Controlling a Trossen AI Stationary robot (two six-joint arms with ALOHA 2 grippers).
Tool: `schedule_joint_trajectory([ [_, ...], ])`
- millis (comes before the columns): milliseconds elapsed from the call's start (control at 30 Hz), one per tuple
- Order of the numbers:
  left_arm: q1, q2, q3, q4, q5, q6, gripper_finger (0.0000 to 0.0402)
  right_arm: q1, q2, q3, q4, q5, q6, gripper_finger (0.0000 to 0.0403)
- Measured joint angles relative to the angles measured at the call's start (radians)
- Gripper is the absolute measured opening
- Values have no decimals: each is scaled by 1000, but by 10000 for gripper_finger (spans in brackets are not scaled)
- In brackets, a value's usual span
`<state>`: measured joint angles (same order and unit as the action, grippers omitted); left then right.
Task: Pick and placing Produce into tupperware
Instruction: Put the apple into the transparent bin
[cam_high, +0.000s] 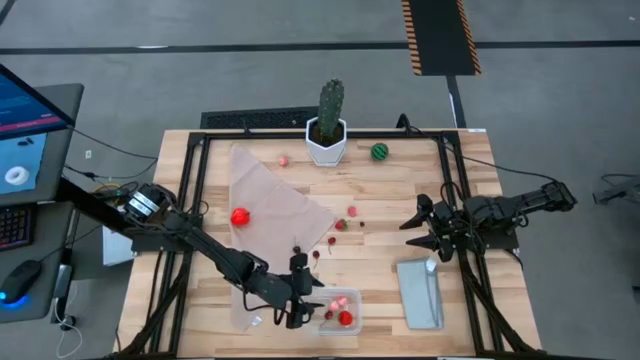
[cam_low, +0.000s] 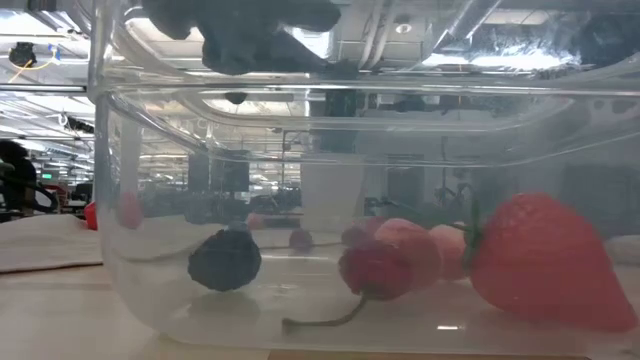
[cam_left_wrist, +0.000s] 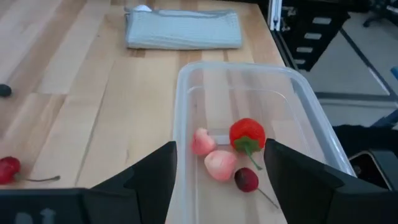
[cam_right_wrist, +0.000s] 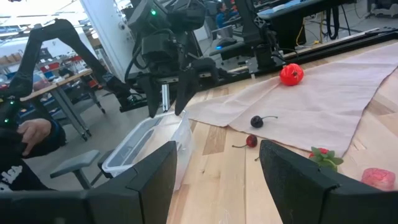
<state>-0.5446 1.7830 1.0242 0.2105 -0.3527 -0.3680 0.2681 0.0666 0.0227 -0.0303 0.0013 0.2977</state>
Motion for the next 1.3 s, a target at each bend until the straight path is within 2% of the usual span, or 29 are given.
schedule_joint_trajectory([
  [200,-5,-89,-1,-107,-98,45,231,0,0,0,0,0,0,255],
  [367,-34,-197,-1,-300,-301,44,231,0,0,0,0,0,0,255],
  [600,-86,-339,-1,-640,-574,-104,231,0,0,0,0,0,8,255],
  [733,-118,-424,-35,-775,-644,-218,231,0,0,0,0,0,43,255],
  [933,-149,-617,-219,-781,-653,-315,232,0,0,0,0,0,43,255],
  [1100,-144,-868,-357,-795,-592,-335,232,0,0,0,0,0,43,255],
  [1233,-111,-1091,-407,-882,-505,-401,231,0,0,0,0,-1,43,255],
  [1300,-94,-1184,-425,-888,-499,-434,231,0,0,0,0,-1,43,255],
])
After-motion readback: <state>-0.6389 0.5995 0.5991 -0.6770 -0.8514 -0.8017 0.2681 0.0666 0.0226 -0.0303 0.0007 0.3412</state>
